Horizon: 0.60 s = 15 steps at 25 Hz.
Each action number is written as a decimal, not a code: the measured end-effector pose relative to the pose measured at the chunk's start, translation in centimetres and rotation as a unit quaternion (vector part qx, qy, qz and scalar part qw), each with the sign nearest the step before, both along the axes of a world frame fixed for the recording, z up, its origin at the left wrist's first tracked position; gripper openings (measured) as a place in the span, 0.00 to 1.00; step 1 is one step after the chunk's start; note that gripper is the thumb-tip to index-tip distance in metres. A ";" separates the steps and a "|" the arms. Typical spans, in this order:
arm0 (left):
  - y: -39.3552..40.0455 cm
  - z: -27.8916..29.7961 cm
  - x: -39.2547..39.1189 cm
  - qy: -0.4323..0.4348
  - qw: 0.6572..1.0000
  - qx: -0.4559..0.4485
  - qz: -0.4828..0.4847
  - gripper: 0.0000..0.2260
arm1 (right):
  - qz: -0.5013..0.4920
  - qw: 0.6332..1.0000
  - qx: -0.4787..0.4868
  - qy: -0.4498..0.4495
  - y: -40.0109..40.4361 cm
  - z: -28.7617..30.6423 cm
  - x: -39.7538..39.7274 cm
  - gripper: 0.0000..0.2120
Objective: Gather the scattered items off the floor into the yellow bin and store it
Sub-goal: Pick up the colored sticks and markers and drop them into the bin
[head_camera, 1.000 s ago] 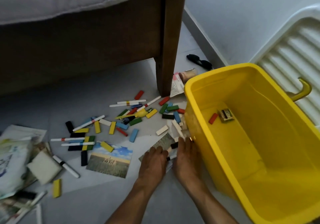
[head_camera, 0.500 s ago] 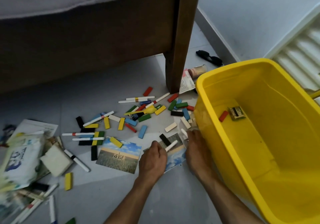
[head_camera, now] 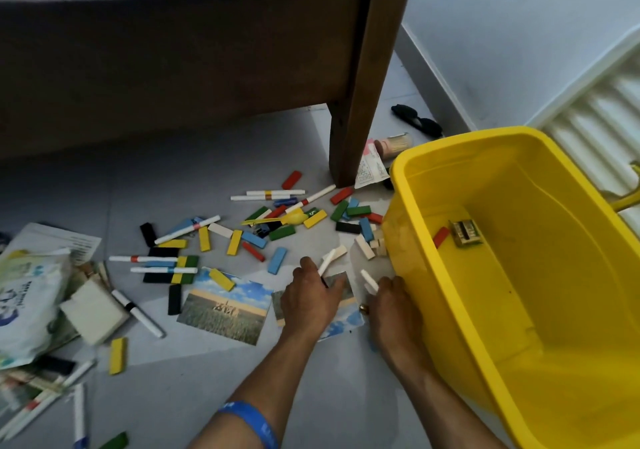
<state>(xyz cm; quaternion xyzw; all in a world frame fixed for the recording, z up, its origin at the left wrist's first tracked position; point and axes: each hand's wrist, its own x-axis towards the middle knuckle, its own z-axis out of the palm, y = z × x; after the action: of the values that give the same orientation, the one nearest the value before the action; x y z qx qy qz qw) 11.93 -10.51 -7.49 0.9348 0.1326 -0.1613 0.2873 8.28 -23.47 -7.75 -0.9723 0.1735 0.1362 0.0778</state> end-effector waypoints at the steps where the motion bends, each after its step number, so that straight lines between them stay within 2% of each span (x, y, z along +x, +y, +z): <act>1: -0.1 -0.2 0.3 -0.003 1.000 0.020 -0.006 0.16 | 0.010 1.000 -0.001 0.001 0.1 0.2 -0.3 0.10; 2: -0.3 -0.4 0.5 -0.010 0.999 0.032 -0.011 0.14 | 0.002 1.000 0.018 -0.007 0.1 0.5 -0.9 0.09; 5: 0.4 -0.7 -0.1 -0.032 0.999 0.001 -0.004 0.10 | -0.083 0.978 0.162 -0.098 0.1 1.6 -3.4 0.08; 7: 1.4 -0.8 -0.7 -0.017 0.998 -0.052 0.033 0.05 | -0.091 0.968 0.182 -0.143 -0.2 1.3 -5.1 0.07; 9: 2.4 -0.9 -1.4 0.045 0.982 -0.148 0.112 0.06 | -0.035 0.978 0.160 -0.132 -0.6 0.6 -6.3 0.07; 10: 2.8 -0.8 -1.7 0.085 0.961 -0.201 0.171 0.07 | 0.005 0.985 0.144 -0.096 -0.6 0.3 -6.7 0.08; 12: 3.3 0.0 -2.7 0.158 0.898 -0.304 0.277 0.09 | 0.078 0.992 0.094 -0.020 -0.1 0.2 -6.9 0.13; 15: 3.9 1.2 -4.3 0.214 0.794 -0.467 0.324 0.10 | 0.094 0.994 0.044 0.024 1.1 0.1 -7.1 0.12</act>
<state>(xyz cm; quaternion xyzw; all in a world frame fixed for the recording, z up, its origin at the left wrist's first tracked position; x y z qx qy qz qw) 7.66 -6.61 -6.30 0.5308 0.3941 -0.2970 0.6891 1.18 -22.39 -7.66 -0.9764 0.0770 0.1735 0.1031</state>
